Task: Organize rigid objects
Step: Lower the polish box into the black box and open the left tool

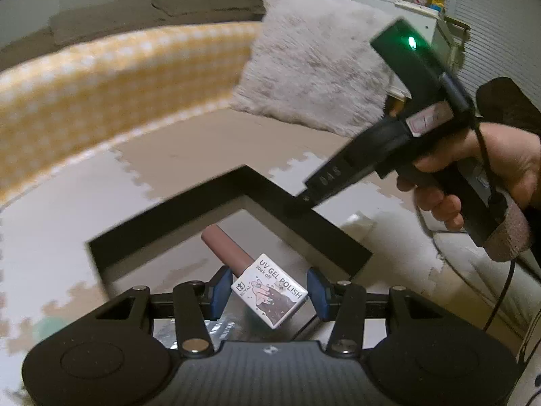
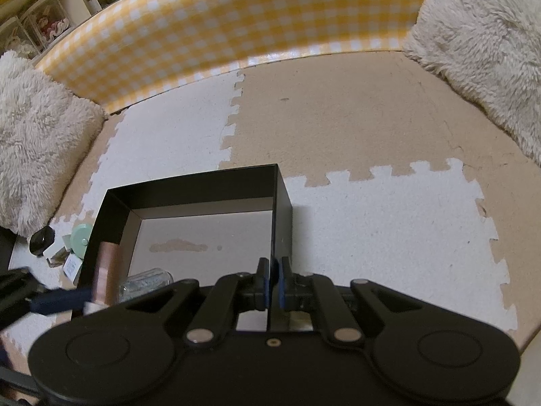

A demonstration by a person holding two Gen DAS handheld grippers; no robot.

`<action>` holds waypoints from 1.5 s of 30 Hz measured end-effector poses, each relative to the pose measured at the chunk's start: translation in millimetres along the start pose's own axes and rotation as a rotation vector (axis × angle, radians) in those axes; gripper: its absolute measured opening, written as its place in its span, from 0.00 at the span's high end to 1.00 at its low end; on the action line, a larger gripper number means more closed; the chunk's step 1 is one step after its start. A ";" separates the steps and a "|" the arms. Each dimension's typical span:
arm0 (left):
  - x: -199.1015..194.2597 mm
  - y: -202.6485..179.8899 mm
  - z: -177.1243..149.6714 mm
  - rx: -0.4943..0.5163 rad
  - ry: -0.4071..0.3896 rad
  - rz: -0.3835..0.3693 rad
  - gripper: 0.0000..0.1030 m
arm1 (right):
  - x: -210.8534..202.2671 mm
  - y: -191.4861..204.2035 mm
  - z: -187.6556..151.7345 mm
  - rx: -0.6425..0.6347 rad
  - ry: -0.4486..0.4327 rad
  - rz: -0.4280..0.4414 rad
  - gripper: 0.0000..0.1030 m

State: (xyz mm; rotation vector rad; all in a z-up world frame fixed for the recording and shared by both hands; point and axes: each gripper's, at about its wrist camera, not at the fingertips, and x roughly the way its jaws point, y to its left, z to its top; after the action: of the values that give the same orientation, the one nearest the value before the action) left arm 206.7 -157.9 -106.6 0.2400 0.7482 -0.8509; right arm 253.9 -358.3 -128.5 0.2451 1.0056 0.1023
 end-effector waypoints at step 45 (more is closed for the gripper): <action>11.3 -10.6 7.9 -0.152 0.044 -0.053 0.02 | 0.6 -4.9 2.4 0.026 0.004 0.015 0.94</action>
State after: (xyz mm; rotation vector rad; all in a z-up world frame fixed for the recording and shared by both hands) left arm 207.5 -175.2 -107.6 0.1044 0.8596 -0.8364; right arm 256.1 -363.4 -128.9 0.2762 1.0093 0.1030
